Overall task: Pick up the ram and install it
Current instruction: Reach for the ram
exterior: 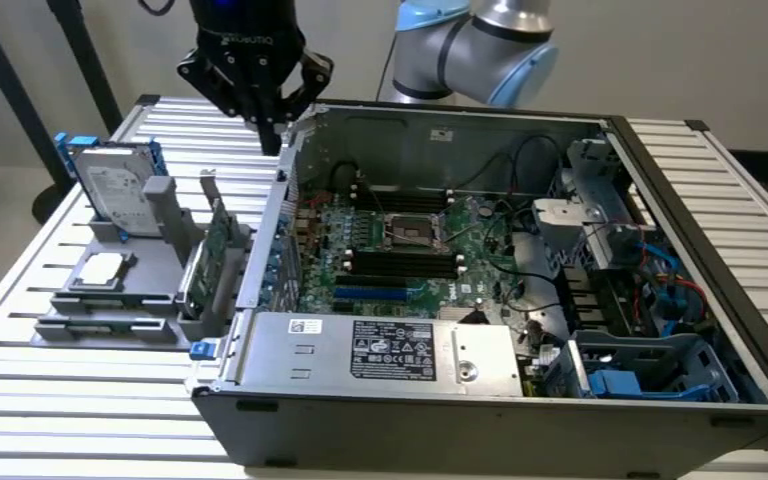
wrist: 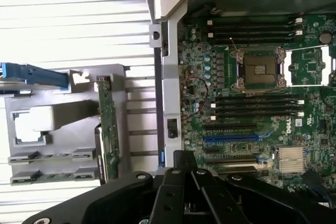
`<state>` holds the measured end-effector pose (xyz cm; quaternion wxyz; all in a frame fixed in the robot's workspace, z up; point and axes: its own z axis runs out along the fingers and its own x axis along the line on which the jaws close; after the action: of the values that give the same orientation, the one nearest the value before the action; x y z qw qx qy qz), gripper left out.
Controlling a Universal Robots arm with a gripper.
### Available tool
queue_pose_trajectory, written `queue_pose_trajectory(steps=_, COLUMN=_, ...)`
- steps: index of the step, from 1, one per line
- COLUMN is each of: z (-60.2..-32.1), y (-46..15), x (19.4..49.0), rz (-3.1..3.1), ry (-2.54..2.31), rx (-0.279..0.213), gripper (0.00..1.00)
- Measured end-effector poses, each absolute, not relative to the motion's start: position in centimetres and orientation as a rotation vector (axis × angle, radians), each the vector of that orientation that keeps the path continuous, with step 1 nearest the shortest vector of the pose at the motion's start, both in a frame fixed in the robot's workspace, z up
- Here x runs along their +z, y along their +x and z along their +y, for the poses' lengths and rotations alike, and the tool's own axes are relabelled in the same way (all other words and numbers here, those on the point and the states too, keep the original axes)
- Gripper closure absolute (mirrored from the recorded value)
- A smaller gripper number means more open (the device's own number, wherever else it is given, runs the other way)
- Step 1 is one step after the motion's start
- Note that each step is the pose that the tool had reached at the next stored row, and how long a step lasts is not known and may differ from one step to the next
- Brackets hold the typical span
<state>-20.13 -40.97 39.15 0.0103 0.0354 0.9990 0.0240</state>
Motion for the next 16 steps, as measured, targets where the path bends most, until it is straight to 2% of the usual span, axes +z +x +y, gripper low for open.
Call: queue_pose_trajectory(steps=16, z=-41.9, y=-27.4, x=38.9, rz=3.118, ry=0.111, rx=0.075, gripper=0.89)
